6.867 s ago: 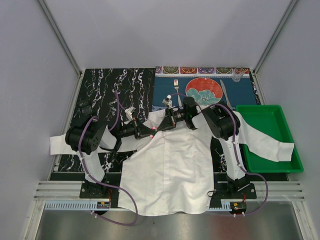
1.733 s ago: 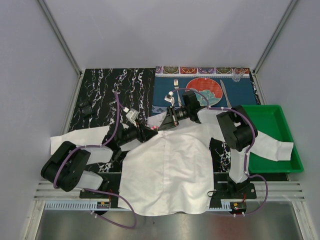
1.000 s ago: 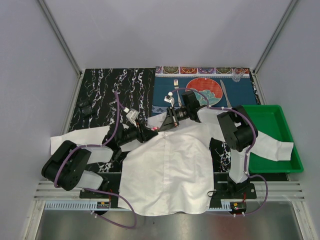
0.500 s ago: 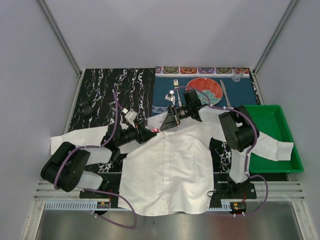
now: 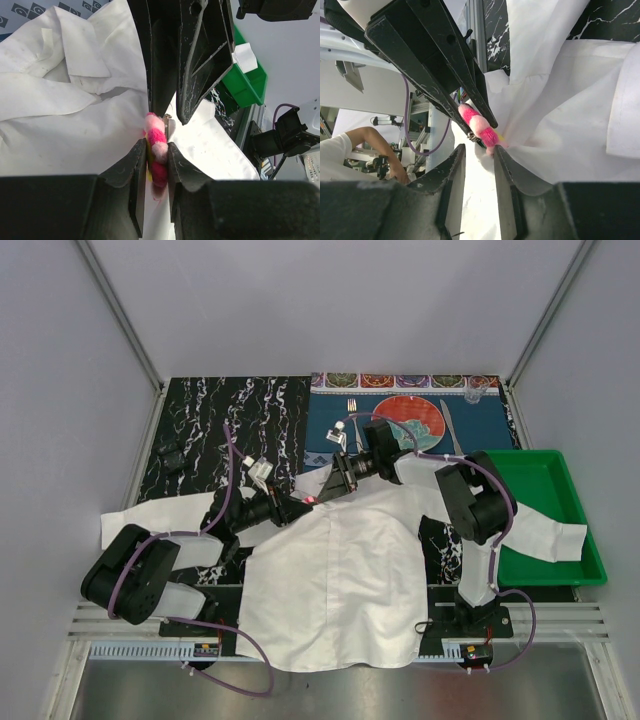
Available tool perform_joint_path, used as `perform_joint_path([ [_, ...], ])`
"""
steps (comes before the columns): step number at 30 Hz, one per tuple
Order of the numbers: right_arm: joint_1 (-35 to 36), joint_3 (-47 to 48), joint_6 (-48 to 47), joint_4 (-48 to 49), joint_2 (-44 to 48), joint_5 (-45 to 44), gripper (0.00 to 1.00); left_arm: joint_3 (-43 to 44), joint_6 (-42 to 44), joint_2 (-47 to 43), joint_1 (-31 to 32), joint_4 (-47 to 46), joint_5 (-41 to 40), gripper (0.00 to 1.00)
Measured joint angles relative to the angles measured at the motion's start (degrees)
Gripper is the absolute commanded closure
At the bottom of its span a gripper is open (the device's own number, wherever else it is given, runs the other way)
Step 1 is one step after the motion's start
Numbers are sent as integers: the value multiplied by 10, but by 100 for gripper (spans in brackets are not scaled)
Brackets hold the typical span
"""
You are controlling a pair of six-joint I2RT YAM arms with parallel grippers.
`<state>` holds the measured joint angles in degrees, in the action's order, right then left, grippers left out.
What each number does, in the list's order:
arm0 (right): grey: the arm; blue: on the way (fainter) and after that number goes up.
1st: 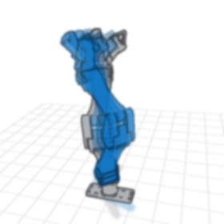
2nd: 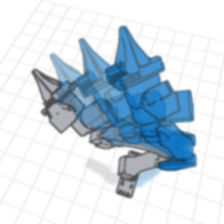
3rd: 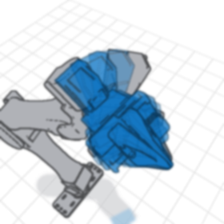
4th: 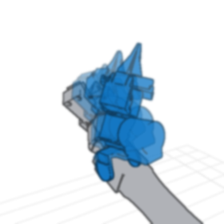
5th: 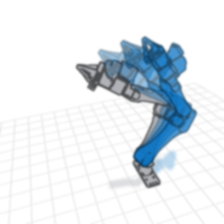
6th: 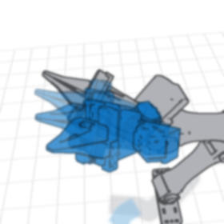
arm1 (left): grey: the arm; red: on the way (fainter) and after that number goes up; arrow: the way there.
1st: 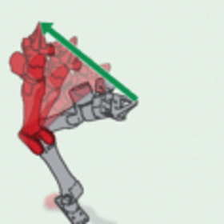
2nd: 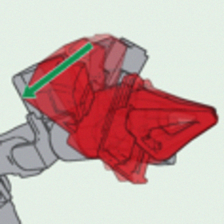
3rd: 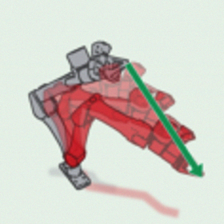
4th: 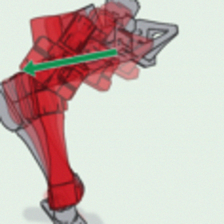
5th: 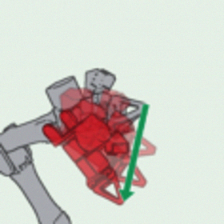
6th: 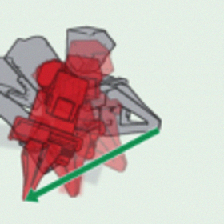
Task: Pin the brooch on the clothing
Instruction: Pin the brooch to the clothes.
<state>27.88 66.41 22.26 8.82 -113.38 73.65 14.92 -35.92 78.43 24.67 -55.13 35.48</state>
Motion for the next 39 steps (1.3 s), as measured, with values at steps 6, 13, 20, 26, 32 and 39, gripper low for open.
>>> perform_joint_path([
  [6,9,0,-2,5,0,-2,83,0,-2,0,-2,-1,5,100],
  [13,9,0,-6,5,0,-4,100,0,-2,-1,-4,-3,13,100],
  [20,9,5,-6,3,0,-5,100,0,1,-8,-7,-2,16,82],
  [26,11,9,-6,-6,0,-5,100,0,1,-12,-12,-2,29,58],
  [32,17,9,-6,-29,0,-7,100,0,1,-15,-12,-3,46,53],
  [39,17,9,0,-42,0,-11,100,-5,8,-35,-33,-2,67,52],
])
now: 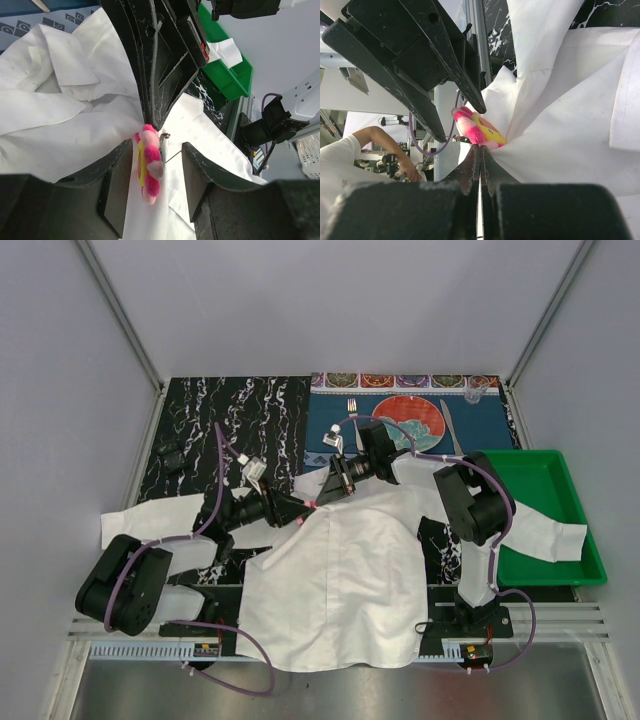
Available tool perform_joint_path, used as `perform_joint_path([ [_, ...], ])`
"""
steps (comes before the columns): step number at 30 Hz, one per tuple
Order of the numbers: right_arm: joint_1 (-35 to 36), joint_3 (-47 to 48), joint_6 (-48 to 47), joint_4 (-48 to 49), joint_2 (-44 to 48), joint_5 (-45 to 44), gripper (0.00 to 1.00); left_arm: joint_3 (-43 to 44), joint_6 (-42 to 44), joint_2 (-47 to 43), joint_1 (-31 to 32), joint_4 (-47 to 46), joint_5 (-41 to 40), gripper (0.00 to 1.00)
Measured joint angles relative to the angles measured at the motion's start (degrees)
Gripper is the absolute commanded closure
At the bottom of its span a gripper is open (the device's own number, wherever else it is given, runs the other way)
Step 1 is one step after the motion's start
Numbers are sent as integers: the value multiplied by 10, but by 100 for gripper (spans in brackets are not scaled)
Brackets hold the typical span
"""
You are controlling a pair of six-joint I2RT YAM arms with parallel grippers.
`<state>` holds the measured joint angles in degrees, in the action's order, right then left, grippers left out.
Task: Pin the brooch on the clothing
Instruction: Pin the brooch to the clothes.
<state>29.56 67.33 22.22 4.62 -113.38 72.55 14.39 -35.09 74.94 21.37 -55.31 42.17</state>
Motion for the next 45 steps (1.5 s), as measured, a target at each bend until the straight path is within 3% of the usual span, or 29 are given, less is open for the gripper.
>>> perform_joint_path([
  [3,0,2,8,-1,0,-1,100,-2,5,-4,-11,0,15,47],
  [12,-5,12,35,-2,-15,-1,100,-15,-10,-4,-71,14,38,47],
  [19,-7,27,38,-23,-38,-15,99,-14,-9,2,-78,29,50,49],
  [33,-8,76,-73,-158,-45,-31,46,-8,42,2,-72,221,27,50],
  [37,-8,93,-121,-200,-45,-34,43,5,60,4,-53,259,15,50],
  [45,-7,133,-205,-275,-56,-42,36,15,68,40,-36,246,12,49],
])
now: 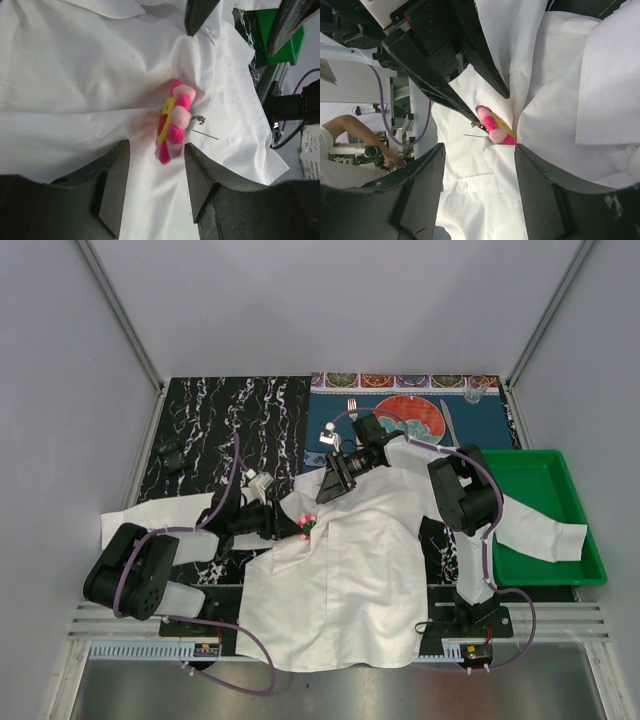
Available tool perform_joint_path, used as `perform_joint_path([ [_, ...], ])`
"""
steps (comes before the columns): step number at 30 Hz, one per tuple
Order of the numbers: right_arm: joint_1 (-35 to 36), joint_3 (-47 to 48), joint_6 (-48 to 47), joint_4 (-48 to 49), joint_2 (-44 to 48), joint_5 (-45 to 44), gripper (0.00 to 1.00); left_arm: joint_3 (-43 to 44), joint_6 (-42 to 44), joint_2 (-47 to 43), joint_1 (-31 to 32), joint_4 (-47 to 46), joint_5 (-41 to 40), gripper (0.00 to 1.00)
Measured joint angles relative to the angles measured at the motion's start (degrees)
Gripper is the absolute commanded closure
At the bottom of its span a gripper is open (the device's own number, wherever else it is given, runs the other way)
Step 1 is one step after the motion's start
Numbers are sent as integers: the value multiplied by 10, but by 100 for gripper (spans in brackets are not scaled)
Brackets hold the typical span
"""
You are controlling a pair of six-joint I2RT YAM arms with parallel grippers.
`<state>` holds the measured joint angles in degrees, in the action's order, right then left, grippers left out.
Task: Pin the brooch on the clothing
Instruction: Pin the brooch to the clothes.
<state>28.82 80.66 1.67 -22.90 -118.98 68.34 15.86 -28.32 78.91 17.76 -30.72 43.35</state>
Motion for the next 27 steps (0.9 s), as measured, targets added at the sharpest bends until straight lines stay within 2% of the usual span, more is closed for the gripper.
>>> perform_joint_path([
  [4,0,8,-17,-16,-14,-2,35,3,1,9,16,-16,5,49],
  [9,0,11,-31,-36,-21,-2,32,3,4,11,20,-35,6,73],
  [11,0,11,-37,-37,-21,-3,29,6,6,17,22,-40,7,79],
  [12,0,11,-41,-39,-21,-3,27,8,7,21,23,-42,8,88],
  [15,0,11,-52,-40,-21,-8,27,12,8,30,23,-50,12,100],
  [27,23,20,-115,-50,-21,-23,35,22,-17,33,21,-66,41,100],
])
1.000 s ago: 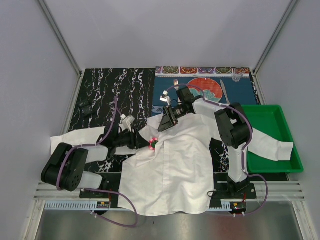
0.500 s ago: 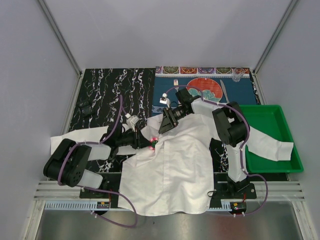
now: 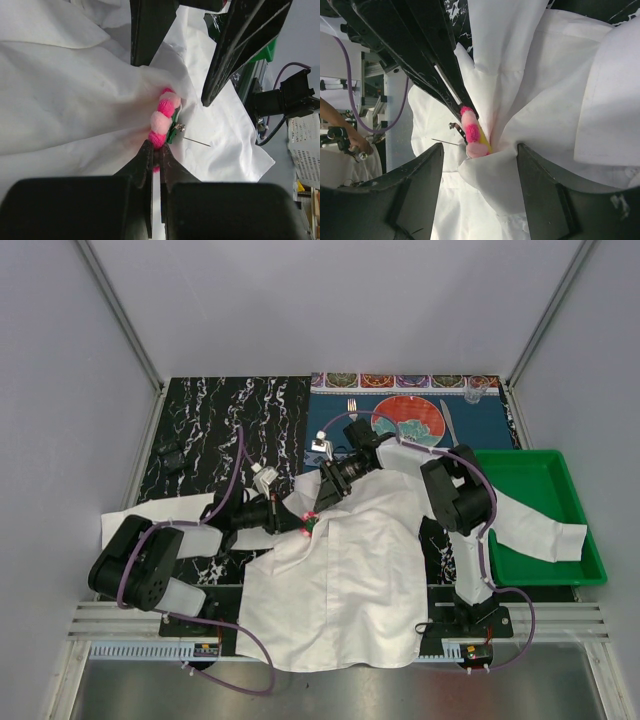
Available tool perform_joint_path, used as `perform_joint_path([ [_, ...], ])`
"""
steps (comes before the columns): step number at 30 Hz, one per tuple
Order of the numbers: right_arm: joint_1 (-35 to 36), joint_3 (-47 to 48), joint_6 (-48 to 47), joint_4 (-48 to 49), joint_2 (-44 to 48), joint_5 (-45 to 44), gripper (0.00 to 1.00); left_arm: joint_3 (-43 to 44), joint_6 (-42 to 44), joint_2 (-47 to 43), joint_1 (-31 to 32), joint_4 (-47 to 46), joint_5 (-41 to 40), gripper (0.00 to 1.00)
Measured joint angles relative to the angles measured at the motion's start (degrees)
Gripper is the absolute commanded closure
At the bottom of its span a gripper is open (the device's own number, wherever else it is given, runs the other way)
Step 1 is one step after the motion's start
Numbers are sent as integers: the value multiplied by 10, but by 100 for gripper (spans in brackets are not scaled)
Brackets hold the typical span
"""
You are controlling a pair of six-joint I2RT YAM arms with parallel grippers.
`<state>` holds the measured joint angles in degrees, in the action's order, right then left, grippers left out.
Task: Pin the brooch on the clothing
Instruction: Pin the brooch to the clothes.
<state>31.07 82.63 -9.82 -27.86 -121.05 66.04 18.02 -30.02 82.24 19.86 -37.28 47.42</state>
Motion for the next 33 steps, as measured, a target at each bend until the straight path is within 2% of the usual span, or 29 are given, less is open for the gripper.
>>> perform_joint_path([
  [7,12,-1,-28,-3,0,3,42,10,-19,20,-17,-1,24,100],
  [11,17,-6,-39,-3,0,7,50,11,-34,37,-23,-7,38,100],
  [18,23,-8,-46,-4,0,6,52,14,-57,51,-27,-26,54,100],
  [25,29,-8,-46,-4,0,6,64,19,-69,62,-27,-34,65,100],
  [30,31,-8,-46,-4,-4,6,63,23,-74,68,-27,-34,69,100],
  [33,31,-9,-47,-4,-7,7,75,24,-81,76,-27,-37,70,100],
])
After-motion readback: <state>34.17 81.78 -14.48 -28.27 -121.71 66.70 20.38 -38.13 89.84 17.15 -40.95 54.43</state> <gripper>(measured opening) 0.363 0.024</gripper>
